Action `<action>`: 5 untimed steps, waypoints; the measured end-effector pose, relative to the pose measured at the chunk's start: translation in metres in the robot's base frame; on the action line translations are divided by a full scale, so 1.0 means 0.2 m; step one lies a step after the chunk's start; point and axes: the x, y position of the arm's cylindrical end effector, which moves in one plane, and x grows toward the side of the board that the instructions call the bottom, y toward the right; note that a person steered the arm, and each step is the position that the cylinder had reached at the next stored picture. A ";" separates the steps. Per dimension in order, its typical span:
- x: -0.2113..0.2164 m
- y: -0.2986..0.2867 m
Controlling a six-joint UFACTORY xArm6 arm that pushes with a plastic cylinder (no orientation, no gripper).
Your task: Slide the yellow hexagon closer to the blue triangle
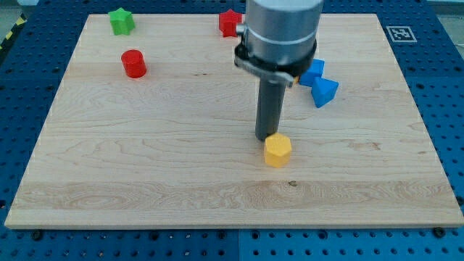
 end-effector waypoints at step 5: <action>0.30 0.16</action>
